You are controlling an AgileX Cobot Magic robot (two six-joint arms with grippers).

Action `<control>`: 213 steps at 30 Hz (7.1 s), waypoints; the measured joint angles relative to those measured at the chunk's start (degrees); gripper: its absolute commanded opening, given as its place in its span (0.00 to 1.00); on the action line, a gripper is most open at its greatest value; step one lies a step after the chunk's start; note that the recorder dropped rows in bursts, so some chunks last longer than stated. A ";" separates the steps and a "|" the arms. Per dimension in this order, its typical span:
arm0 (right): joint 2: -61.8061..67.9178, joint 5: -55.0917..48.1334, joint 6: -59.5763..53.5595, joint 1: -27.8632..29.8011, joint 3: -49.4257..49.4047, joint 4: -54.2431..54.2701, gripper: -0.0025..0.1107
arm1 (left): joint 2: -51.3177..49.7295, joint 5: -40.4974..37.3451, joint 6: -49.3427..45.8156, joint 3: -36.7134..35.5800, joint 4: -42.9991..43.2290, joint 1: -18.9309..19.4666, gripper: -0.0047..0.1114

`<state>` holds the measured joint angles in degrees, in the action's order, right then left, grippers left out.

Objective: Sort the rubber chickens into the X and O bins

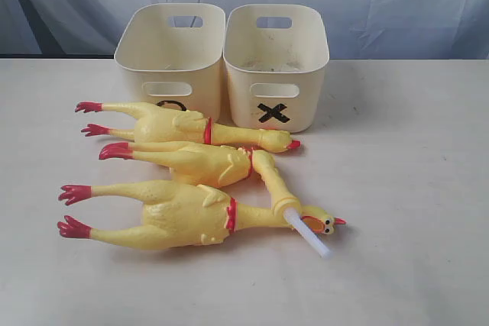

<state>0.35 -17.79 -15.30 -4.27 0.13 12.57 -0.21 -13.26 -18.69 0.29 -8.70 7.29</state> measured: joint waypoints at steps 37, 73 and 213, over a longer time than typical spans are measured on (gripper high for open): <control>0.00 1.73 0.00 0.00 0.00 3.85 0.01 | 0.00 0.00 0.00 0.00 0.00 0.00 0.04; 0.00 10.22 0.00 0.00 0.00 33.10 0.01 | 0.00 0.00 0.00 0.00 0.00 0.00 0.04; 108.12 -12.05 -8.06 -25.04 61.67 23.80 0.58 | 0.00 0.21 0.00 0.00 3.56 0.00 0.04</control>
<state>108.47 -29.83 -23.36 -29.31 61.80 36.37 -0.21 -13.05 -18.69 0.29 -5.14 7.29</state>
